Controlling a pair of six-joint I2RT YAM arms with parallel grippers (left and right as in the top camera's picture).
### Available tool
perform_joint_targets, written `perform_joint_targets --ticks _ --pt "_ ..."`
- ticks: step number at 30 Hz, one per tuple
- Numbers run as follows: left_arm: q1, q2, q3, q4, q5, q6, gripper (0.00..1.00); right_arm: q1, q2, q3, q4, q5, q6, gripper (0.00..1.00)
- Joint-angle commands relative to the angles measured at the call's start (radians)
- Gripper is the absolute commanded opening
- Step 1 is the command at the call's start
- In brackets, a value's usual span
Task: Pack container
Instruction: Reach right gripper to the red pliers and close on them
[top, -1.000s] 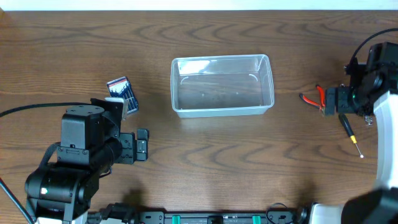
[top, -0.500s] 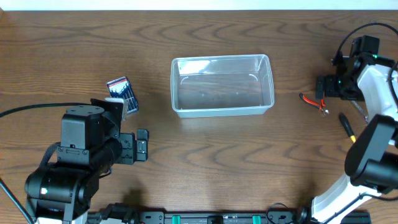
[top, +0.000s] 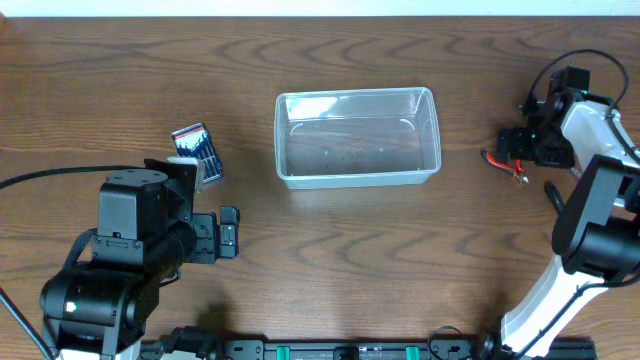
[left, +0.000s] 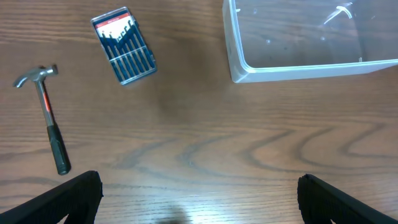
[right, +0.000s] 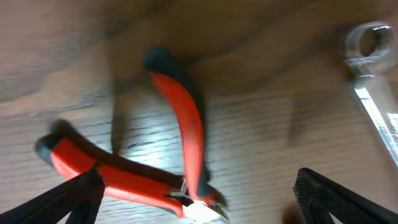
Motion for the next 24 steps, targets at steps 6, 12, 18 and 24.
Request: perform_joint_targets --ticks 6,12,18,24 --pt "0.003 -0.002 0.020 -0.003 -0.005 -0.006 0.98 0.004 0.054 0.016 0.025 -0.002 0.004 0.99" --pt "0.003 -0.002 0.020 -0.002 -0.005 -0.006 0.98 0.004 0.059 0.016 0.037 -0.012 0.004 0.99" --pt "0.003 -0.002 0.020 -0.003 -0.005 -0.006 0.98 0.003 0.059 0.016 0.045 -0.024 0.012 0.92" --pt "0.003 -0.002 0.020 -0.003 -0.005 -0.006 0.99 0.003 0.059 0.016 0.031 -0.024 0.012 0.72"
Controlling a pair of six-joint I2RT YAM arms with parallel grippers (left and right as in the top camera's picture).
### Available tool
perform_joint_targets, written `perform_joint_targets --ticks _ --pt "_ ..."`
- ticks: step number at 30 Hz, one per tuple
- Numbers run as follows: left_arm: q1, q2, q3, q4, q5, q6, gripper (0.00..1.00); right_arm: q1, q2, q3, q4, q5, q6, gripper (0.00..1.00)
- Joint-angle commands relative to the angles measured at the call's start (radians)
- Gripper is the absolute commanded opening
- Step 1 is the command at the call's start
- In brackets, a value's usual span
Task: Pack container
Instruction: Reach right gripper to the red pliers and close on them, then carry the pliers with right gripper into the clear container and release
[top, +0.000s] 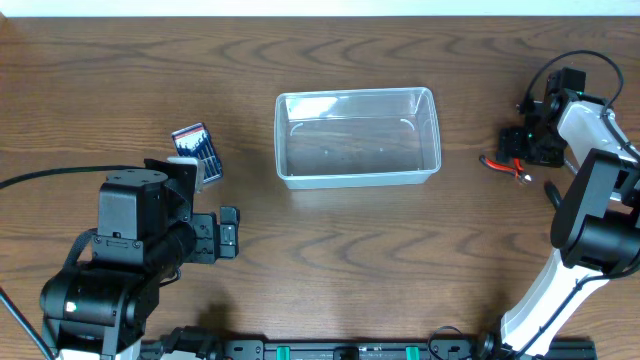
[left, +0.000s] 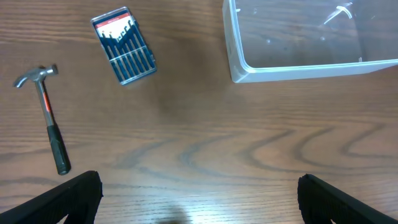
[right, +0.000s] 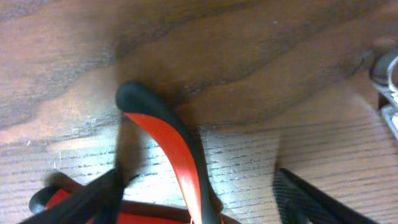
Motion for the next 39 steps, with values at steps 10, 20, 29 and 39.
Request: perform_joint_targets --ticks 10,20,29,39 --pt "0.003 -0.002 0.020 -0.003 -0.005 -0.005 0.98 0.003 0.019 0.011 -0.018 -0.002 0.007 0.47" --pt "0.003 -0.002 0.020 -0.003 -0.005 -0.005 0.98 0.004 0.019 0.011 -0.022 -0.002 0.007 0.18" --pt "0.003 -0.002 0.020 -0.003 -0.005 -0.005 0.98 0.004 0.019 0.011 -0.022 -0.012 0.006 0.01" --pt "0.003 -0.002 0.020 -0.003 -0.005 -0.005 0.99 0.006 -0.004 0.029 -0.008 -0.069 0.025 0.01"
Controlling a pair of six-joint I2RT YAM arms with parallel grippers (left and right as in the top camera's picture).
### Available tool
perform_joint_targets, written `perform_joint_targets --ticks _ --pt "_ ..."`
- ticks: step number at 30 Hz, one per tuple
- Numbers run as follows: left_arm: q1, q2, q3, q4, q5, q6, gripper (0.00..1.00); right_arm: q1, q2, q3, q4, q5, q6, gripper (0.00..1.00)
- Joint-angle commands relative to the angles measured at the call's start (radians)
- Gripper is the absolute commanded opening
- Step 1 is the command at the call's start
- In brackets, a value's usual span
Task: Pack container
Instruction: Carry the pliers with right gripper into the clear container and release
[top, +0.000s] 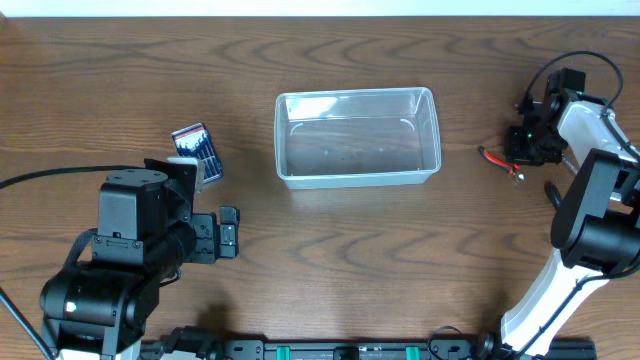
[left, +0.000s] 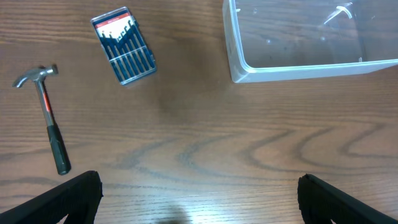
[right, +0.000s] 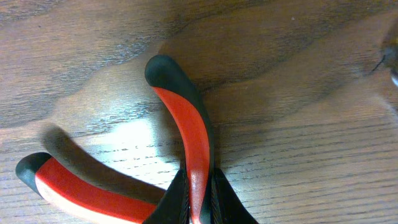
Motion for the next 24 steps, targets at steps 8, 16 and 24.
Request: perform_joint_targets --ticks 8,16,24 --pt "0.003 -0.002 0.020 -0.004 -0.005 -0.005 0.98 0.076 -0.189 0.164 -0.098 -0.032 0.026 0.01" --pt "0.003 -0.002 0.019 -0.011 -0.005 -0.005 0.99 0.340 -0.393 0.303 -0.103 -0.032 -0.021 0.01" --pt "0.003 -0.002 0.019 -0.011 -0.005 -0.005 0.98 0.670 -0.293 0.306 -0.095 -0.022 -0.053 0.01"
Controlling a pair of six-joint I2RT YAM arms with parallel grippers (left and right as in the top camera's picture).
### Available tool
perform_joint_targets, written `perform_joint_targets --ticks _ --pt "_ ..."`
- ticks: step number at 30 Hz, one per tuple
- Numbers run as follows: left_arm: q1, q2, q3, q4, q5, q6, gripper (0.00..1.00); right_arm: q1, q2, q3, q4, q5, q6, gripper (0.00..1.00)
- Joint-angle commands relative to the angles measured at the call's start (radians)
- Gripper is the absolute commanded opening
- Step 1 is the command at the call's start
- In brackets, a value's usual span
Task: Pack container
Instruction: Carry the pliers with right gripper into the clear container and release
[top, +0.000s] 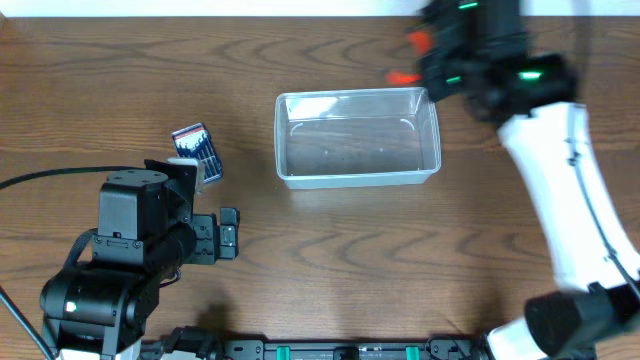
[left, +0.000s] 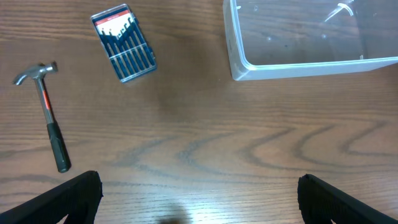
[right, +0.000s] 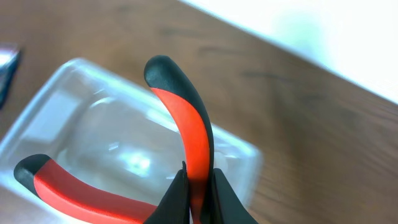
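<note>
The clear plastic container (top: 356, 178) lies mid-table with nothing in it; its left end shows in the left wrist view (left: 292, 70). My right gripper (right: 198, 186) is shut on one handle of the red-and-black pliers (right: 188, 127), held in the air over the container's far right corner (right: 112, 118). Overhead, that gripper (top: 432, 58) and the pliers (top: 405, 76) are blurred. A blue screwdriver set (left: 123, 43) and a hammer (left: 48, 115) rest left of the container. My left gripper (left: 199, 202) is open above bare wood, holding nothing.
The screwdriver set (top: 195, 150) peeks out beside the left arm's body (top: 140, 235), which hides the hammer overhead. The table's far edge meets a white surface right behind the right gripper. The right arm (top: 565, 190) stretches across the table's right side.
My right gripper has lifted the pliers off the table at the far right and now holds them over the container's far right corner. The left arm stayed put.
First my right gripper was open just above the pliers lying at the table's right end. Then its fingers straddled one handle, and after that they were shut on it on the wood. Now the pliers hang over the container. The left arm never moved.
</note>
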Motion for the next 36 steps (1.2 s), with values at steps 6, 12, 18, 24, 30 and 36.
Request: perform_joint_targets --ticks 6,12,18,24,30,36 --pt "0.003 -0.002 0.019 -0.009 -0.005 -0.005 0.98 0.146 0.301 -0.019 0.024 0.056 -0.047 0.01" --pt "0.003 -0.002 0.019 -0.032 -0.005 -0.005 0.98 0.138 0.430 -0.019 0.022 0.045 -0.072 0.01" --pt "0.003 -0.002 0.019 -0.032 -0.005 -0.005 0.98 0.137 0.476 -0.021 0.021 0.045 -0.152 0.01" --pt "0.003 -0.002 0.019 -0.032 -0.005 -0.005 0.98 0.136 0.512 -0.025 -0.001 0.045 -0.163 0.01" --pt "0.003 -0.002 0.019 -0.032 -0.005 -0.005 0.98 0.135 0.518 -0.025 -0.008 0.045 -0.163 0.19" --pt "0.003 -0.002 0.019 -0.032 -0.005 -0.005 0.98 0.134 0.518 -0.025 -0.008 0.045 -0.163 0.25"
